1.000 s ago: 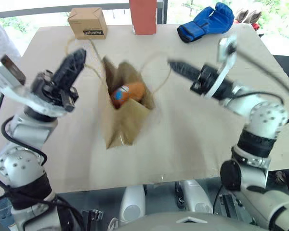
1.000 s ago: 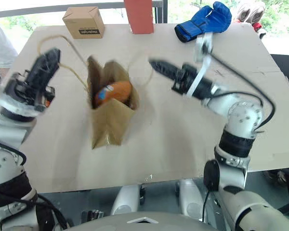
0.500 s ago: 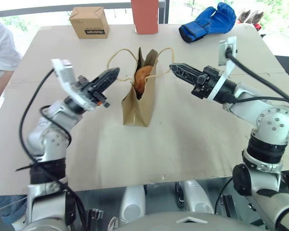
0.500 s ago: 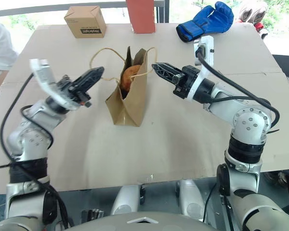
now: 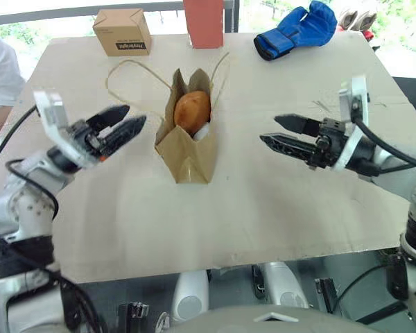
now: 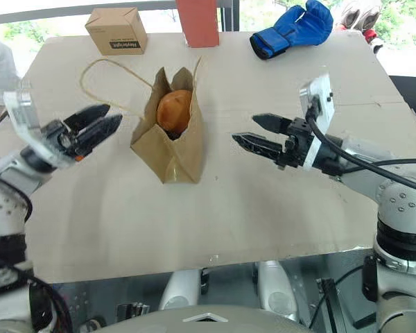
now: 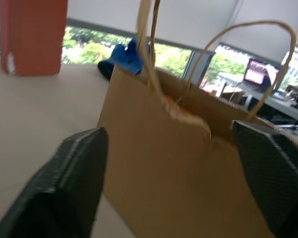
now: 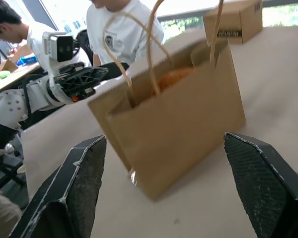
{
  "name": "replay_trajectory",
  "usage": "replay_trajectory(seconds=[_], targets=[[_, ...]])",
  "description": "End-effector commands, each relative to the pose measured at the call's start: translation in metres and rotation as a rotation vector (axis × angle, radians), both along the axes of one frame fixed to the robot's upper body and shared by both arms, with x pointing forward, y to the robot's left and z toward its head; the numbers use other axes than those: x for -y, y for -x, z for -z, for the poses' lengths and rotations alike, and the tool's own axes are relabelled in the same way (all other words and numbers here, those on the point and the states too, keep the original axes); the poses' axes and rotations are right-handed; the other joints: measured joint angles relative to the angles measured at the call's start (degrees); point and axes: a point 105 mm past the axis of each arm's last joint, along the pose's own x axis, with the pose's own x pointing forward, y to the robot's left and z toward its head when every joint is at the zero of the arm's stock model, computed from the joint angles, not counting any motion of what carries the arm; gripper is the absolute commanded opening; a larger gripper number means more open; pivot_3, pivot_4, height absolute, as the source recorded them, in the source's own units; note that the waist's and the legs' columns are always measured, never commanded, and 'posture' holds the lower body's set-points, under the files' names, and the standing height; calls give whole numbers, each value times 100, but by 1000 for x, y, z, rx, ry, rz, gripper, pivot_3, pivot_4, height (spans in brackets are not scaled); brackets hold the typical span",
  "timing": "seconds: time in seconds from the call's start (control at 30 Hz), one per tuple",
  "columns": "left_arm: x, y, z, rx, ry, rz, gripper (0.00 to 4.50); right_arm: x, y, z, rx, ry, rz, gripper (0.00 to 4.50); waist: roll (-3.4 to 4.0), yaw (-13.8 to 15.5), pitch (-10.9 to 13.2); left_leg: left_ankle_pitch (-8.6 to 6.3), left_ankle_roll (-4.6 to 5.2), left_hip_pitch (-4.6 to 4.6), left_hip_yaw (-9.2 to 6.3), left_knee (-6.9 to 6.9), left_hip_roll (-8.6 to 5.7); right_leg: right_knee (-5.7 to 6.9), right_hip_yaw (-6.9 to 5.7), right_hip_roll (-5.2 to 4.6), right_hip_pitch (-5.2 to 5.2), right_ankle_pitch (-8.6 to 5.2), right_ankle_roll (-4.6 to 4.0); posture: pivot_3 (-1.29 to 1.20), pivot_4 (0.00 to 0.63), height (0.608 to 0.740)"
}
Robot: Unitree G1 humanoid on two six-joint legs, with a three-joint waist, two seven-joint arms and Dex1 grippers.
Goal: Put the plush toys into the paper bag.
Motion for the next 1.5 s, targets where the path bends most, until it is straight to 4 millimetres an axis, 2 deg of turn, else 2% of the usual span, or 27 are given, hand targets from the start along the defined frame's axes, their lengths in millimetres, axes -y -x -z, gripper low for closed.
replay_trajectory(seconds=[0.03, 0.1, 0.23, 0.33, 0.43, 0.5, 0.6, 0.7, 0.9, 1.0, 1.1, 1.17, 1.27, 1.37, 1.47, 1.5], targets=[[26, 30, 2, 12, -67, 96, 4500, -10, -4, 21, 85, 172, 6, 2891, 0, -23, 0, 0, 0, 2, 2, 2, 0, 0, 2, -3, 1, 0, -1, 0, 150, 740], [34, 36, 15, -41, -90, 62, 4500, -26, -9, 38, 131, 239, -30, 1907, -2, -42, -1, -1, -1, 11, 12, 4, -1, -4, 9, -11, 4, -1, -2, 0, 150, 740], [45, 42, 20, -48, -104, 52, 4500, -61, -31, 49, 214, 235, -55, 155, 0, -69, 0, 0, -1, 18, 5, 6, -1, 6, 9, -3, 2, -1, -1, 0, 150, 740], [47, 41, 26, -42, -162, -36, 4500, -85, -44, 48, 267, 210, -81, 60, 0, -72, 0, 0, -1, 16, 4, 12, -1, 10, 11, 1, 0, 2, -3, 0, 150, 740], [55, 41, 29, -21, -207, -86, 4500, -104, -47, 43, 299, 173, -147, 60, -2, -53, -1, 0, -1, 11, 6, 12, -3, 7, 13, 1, 1, 3, -3, 0, 150, 740], [58, 39, 30, 10, -201, -152, 4500, -113, -46, 47, 301, 160, -197, 60, -2, -27, -1, 0, -2, 8, 4, 12, -3, 7, 10, 1, 1, 8, 6, 0, 150, 740], [66, 36, 33, 25, -160, -225, 4500, -124, -46, 53, 282, 134, -237, 60, -5, -23, -3, 0, -2, 10, 4, 12, -3, 9, 10, 2, 3, 8, 5, 0, 150, 740], [85, 37, 33, 35, -121, -240, 4500, -133, -47, 54, 258, 87, -252, 60, -7, -21, -4, 0, -2, 13, 4, 14, -3, 14, 12, 2, 3, 9, 4, 0, 150, 740], [91, 19, 36, 60, -83, -417, 4500, -145, -48, 61, 206, 36, -274, 60, -9, -5, -6, 0, -2, 18, 1, 22, -4, 27, 12, 7, 7, 14, 12, 0, 150, 740], [91, 8, 38, 78, -98, -448, 3778, -136, -49, 63, 206, 36, -257, 0, -8, 2, -6, 0, -2, 18, 1, 24, -4, 27, 12, 8, 7, 15, 14, 0, 150, 740], [90, -1, 36, 104, -93, -469, 2305, -121, -46, 63, 227, 53, -238, 0, -8, 14, -5, 0, -2, 19, -1, 24, -4, 28, 11, 13, 7, 14, 14, 0, 150, 740], [84, -7, 36, 111, -93, -491, 1592, -110, -40, 62, 248, 67, -224, 0, -9, 47, -6, 0, -2, 16, 0, 24, -4, 25, 12, 12, 7, 15, 16, 0, 150, 740], [84, -14, 36, 125, -104, -458, 216, -92, -32, 63, 294, 114, -180, 0, -9, 83, -6, 0, -2, 15, -1, 24, -5, 24, 11, 11, 7, 15, 16, 0, 150, 740], [83, -16, 35, 141, -105, -396, 97, -77, -24, 60, 339, 140, -128, 0, -8, 81, -6, 0, -3, 18, -1, 24, -5, 26, 12, 11, 7, 14, 13, 0, 150, 740], [78, -14, 32, 158, -117, -228, 97, -55, -16, 53, 436, 200, -72, 0, -8, 78, -6, 0, -3, 18, -1, 25, -4, 26, 11, 11, 7, 8, 3, 0, 150, 740], [77, -12, 30, 165, -127, -159, 0, -50, -9, 53, 434, 213, -93, 512, -8, 79, -5, 0, -3, 19, 0, 24, -4, 25, 12, 11, 6, 5, -2, 0, 150, 740]])
